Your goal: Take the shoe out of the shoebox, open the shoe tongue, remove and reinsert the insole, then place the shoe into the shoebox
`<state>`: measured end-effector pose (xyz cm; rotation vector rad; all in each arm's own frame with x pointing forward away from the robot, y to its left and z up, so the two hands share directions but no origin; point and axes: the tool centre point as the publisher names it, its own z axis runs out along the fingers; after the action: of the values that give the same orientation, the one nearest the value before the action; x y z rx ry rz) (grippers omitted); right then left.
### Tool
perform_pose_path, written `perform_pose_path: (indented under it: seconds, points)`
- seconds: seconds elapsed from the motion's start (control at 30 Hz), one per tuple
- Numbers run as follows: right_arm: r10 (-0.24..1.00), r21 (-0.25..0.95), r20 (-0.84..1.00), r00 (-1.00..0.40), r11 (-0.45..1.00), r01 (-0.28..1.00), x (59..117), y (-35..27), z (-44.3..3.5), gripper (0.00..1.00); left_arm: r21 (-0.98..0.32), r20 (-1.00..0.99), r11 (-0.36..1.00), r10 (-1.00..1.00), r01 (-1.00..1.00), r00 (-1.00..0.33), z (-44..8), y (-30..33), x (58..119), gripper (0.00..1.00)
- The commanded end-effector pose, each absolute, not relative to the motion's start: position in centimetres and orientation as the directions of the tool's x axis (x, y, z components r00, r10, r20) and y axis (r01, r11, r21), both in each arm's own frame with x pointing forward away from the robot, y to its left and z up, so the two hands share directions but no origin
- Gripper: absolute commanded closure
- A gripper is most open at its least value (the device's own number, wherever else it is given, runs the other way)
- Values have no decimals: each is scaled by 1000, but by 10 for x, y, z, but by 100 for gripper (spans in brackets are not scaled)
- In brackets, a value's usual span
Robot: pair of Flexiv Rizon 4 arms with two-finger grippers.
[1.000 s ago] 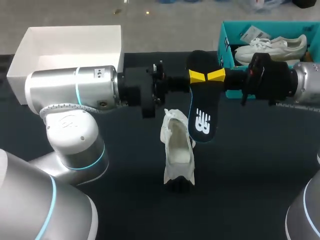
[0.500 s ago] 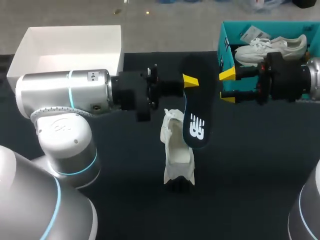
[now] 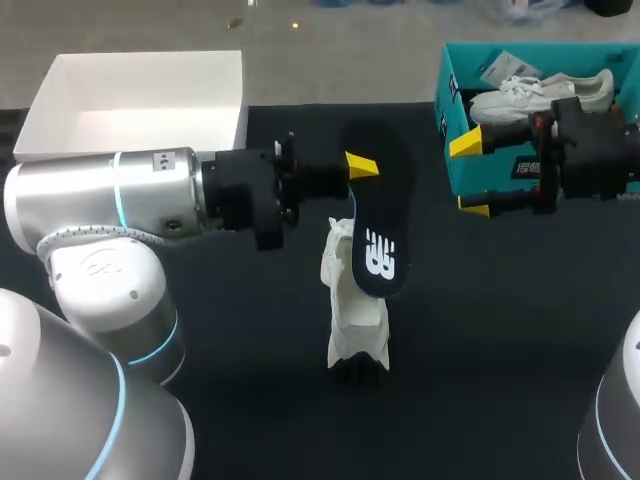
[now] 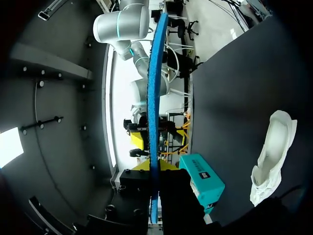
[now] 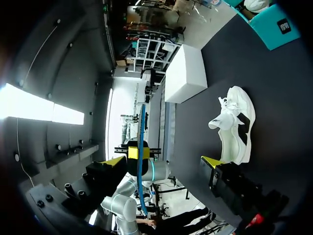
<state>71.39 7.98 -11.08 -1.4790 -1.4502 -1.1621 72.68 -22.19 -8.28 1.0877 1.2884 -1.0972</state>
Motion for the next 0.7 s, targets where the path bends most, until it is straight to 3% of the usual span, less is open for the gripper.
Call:
perform_pose_path:
  seconds: [0.03, 0.3, 0.43, 0.7]
  points:
    - [426, 135, 898, -112, -25, 990, 706, 59, -137, 0, -15, -1000, 168, 1, 986, -16, -82, -219, 723, 100]
    - [503, 204, 845, -182, 12, 979, 693, -1, -146, 0, -33, -999, 150, 1, 988, -34, -83, -223, 721, 100]
    - [581, 121, 814, -21, -135, 983, 694, -34, -147, 0, -35, -999, 148, -1, 988, -35, -83, -225, 723, 100]
    - [548, 134, 834, 63, -313, 940, 691, -49, -136, 0, -47, -999, 162, -6, 986, -47, -82, -223, 723, 100]
